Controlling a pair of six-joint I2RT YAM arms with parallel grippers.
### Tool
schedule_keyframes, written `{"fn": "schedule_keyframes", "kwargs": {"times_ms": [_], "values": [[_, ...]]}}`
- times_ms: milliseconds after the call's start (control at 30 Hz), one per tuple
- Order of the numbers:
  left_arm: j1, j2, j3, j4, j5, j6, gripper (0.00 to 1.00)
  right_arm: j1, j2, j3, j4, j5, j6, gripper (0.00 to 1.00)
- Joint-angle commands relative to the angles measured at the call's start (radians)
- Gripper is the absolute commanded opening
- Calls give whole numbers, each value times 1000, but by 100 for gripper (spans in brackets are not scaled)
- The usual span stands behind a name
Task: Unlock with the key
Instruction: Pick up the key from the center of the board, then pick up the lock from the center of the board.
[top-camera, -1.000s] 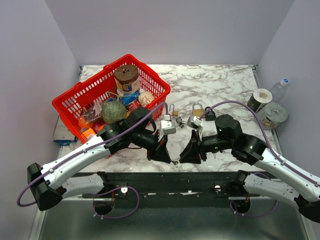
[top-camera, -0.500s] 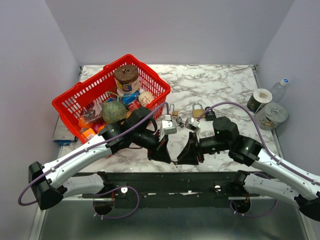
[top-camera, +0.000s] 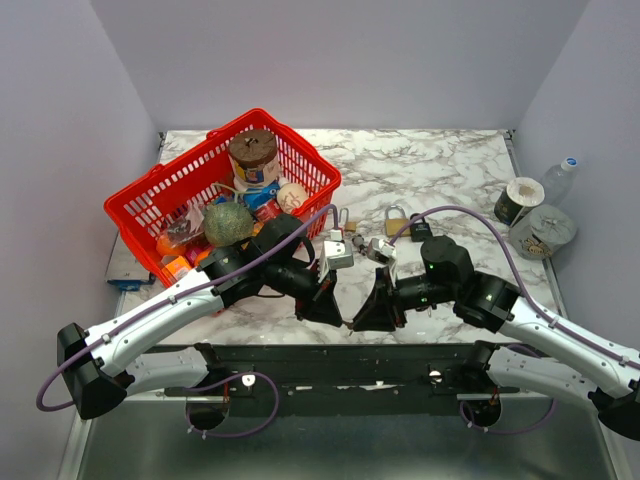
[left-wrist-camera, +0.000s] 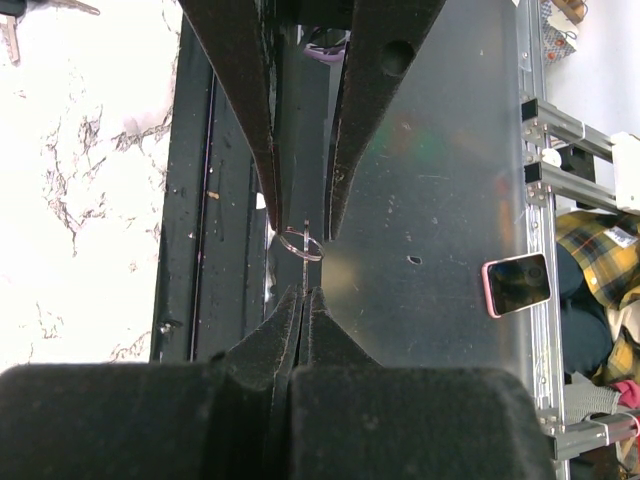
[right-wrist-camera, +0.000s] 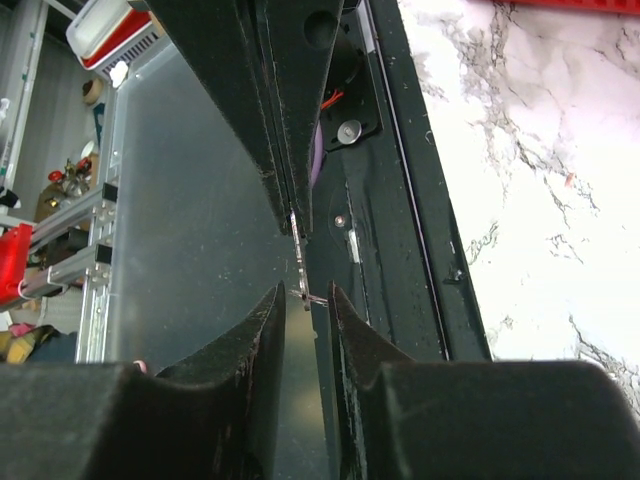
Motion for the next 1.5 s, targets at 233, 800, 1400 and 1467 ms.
{"fn": "schedule_keyframes", "kwargs": {"times_ms": [233,800,1400,1467], "values": [[-3,7,36,23,16,17,0,10,9,-22,71,-20,25,18],[-3,18,74,90,-114,-28,93,-10,-75,-106,93,339,82,1],[-41,683,623,69,-706,-287,96,-1116,97,-200,573,-113,286,1],[-33,799,686,39,-734,-322,96,-1160,106,-185,582,-116,305,1]]}}
